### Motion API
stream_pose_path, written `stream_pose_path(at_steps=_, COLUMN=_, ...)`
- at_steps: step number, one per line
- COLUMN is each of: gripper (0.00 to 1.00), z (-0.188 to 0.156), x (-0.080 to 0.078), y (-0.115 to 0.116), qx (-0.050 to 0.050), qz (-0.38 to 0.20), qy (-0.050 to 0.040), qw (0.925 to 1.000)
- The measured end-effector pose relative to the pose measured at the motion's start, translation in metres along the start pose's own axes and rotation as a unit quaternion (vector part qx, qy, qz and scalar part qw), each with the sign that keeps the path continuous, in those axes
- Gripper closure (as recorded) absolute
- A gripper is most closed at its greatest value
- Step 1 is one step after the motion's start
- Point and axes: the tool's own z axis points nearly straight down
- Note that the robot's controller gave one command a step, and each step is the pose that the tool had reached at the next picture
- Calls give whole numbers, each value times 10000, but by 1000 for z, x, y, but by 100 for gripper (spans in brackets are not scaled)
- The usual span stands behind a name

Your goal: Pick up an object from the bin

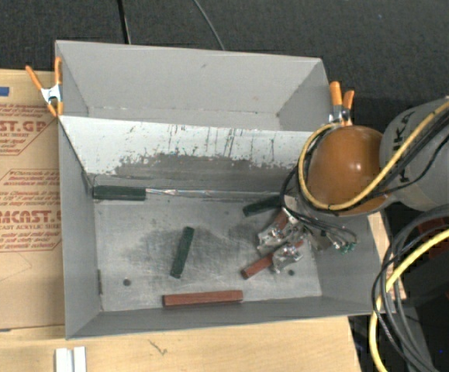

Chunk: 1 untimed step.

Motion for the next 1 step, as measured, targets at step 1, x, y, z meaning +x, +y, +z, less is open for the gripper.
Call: stream_pose_path(at_steps=1, gripper=100, z=-127, x=-2, y=6, qx=5, qz=-211, qy=-37, qw=9998)
